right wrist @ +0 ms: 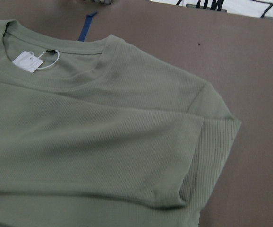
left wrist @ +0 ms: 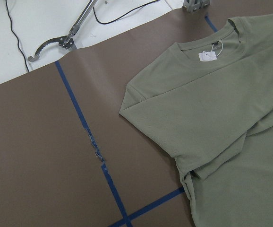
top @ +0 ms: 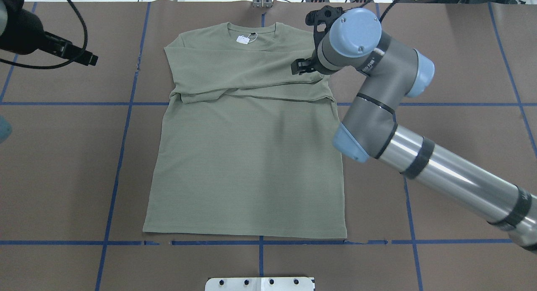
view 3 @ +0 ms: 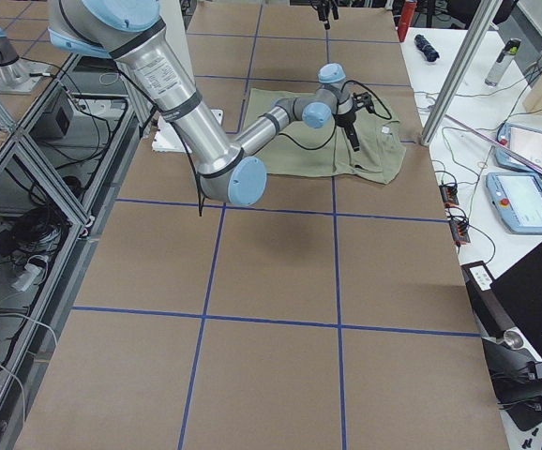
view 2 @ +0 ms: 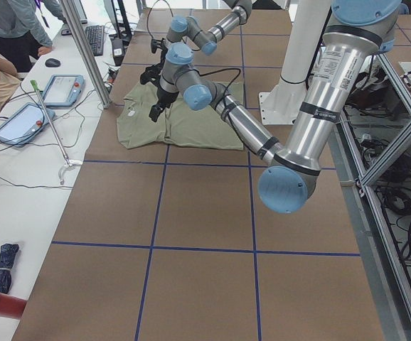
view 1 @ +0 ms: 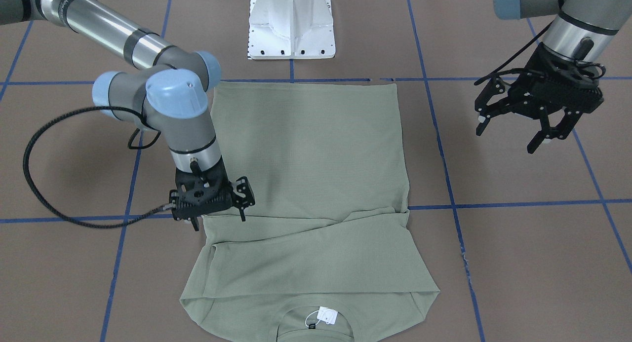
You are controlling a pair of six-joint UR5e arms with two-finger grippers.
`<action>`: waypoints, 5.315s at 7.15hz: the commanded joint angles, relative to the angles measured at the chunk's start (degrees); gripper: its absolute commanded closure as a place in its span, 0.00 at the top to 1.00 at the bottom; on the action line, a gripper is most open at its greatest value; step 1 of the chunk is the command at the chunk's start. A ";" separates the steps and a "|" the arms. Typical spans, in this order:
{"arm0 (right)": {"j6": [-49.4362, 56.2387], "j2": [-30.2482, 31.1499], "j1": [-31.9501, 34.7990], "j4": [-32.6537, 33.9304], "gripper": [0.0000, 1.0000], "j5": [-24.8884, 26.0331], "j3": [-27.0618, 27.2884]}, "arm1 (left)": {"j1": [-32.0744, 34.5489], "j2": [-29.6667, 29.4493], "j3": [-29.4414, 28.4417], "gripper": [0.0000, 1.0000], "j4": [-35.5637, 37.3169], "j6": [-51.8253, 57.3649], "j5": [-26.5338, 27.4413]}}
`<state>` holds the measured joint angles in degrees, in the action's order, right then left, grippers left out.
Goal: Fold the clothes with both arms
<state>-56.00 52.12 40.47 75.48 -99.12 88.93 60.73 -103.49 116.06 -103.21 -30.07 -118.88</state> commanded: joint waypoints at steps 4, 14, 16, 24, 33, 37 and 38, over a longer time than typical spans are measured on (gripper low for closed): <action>-35.00 23.45 -24.69 8.20 0.96 19.19 34.29 | -18.76 18.94 5.58 1.00 -24.05 -33.59 10.92; -48.85 31.11 -33.88 -2.70 0.87 30.29 34.55 | -50.80 19.03 1.80 0.50 -26.34 -74.26 33.89; -48.85 31.11 -33.96 -2.70 0.88 30.91 34.47 | -50.80 19.03 0.76 0.50 -26.25 -73.99 33.89; -48.85 31.20 -34.58 -2.62 0.91 32.49 34.20 | -50.89 18.15 -1.36 0.02 -26.34 -71.97 33.80; -57.11 33.22 -43.00 3.10 0.67 35.47 31.83 | -49.13 17.97 6.99 0.00 -26.07 -72.06 31.96; -57.02 32.43 -43.19 3.10 0.64 38.03 28.49 | -49.13 17.97 7.77 0.00 -26.07 -72.06 31.96; -57.02 32.34 -43.19 3.10 0.64 38.03 28.66 | -49.22 17.97 7.86 0.00 -26.07 -72.06 31.96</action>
<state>-113.03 84.62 -2.69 78.60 -61.19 117.75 11.59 -85.52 123.69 -129.29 -102.13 -86.92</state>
